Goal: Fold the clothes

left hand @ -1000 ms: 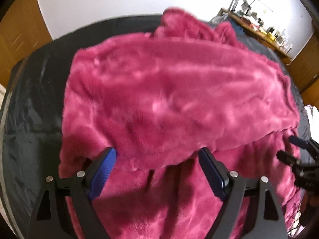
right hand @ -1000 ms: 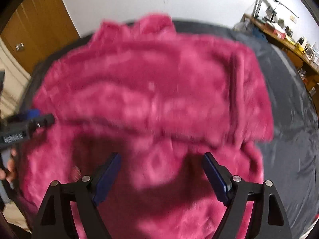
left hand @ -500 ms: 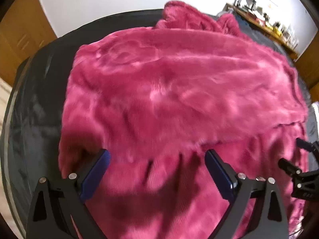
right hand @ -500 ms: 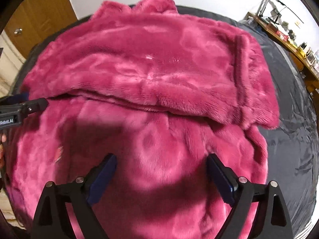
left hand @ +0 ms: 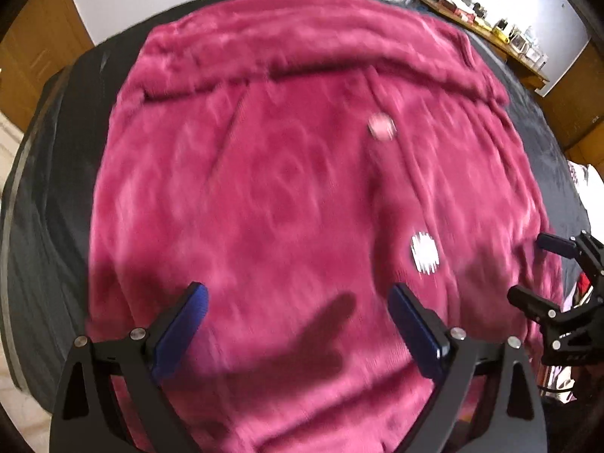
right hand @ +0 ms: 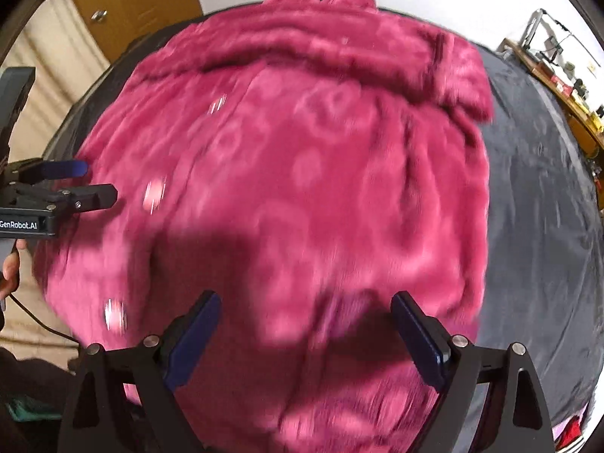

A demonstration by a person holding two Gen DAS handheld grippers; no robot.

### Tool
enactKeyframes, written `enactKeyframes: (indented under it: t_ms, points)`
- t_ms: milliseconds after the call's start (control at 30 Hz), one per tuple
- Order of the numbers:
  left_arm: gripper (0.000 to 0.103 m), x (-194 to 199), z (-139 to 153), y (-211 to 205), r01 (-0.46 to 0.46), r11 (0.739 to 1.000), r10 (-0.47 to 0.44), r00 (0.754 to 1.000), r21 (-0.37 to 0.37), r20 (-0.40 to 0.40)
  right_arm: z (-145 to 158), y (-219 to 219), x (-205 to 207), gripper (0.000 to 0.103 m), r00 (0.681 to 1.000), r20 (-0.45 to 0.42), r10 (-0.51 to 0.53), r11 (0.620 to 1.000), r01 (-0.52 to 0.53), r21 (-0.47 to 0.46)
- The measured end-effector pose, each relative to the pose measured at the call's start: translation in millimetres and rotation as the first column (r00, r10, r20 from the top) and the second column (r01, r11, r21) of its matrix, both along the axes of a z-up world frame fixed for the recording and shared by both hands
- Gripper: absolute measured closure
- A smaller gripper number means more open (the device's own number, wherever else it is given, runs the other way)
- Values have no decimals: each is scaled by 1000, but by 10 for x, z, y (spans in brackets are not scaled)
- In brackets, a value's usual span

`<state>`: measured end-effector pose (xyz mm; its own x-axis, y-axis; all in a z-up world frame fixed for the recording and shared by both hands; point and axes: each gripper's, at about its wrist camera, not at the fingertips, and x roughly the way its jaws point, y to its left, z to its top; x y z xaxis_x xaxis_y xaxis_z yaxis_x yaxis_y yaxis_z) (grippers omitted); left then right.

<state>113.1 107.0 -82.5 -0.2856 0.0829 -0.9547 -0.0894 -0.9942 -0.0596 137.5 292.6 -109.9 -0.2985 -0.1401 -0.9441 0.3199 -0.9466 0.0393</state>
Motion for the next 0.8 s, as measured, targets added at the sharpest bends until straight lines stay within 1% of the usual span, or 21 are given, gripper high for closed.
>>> enactKeyframes:
  t_ms: [133,233,400,567,633,800]
  points:
    - [6,290,-89,109,-14,1000,14,1000,-17,4,-102,117,268,10,999,3,37,997,-37,62]
    - [6,464,-155,171,-23,999,23,1000,-35,-2,-149,181,456,10,997,-12,72,992,-70,107]
    - [6,754,-264,275,-39,997,38,999,-65,-12,-160,286,620,10,996,-40,76,992,-72,107]
    - [6,894,-235,208,-81,997,80,997,-16,-18,-161,355,746,10,996,-60,73,992,-66,106]
    - [6,987,-192,141,-95,995,95,995,15,-27,-155,391,807,10,996,-61,71,993,-64,103]
    - [6,1293,14,-158,-162,983,170,980,81,-99,-73,545,1055,10,994,-81,72,993,-64,99]
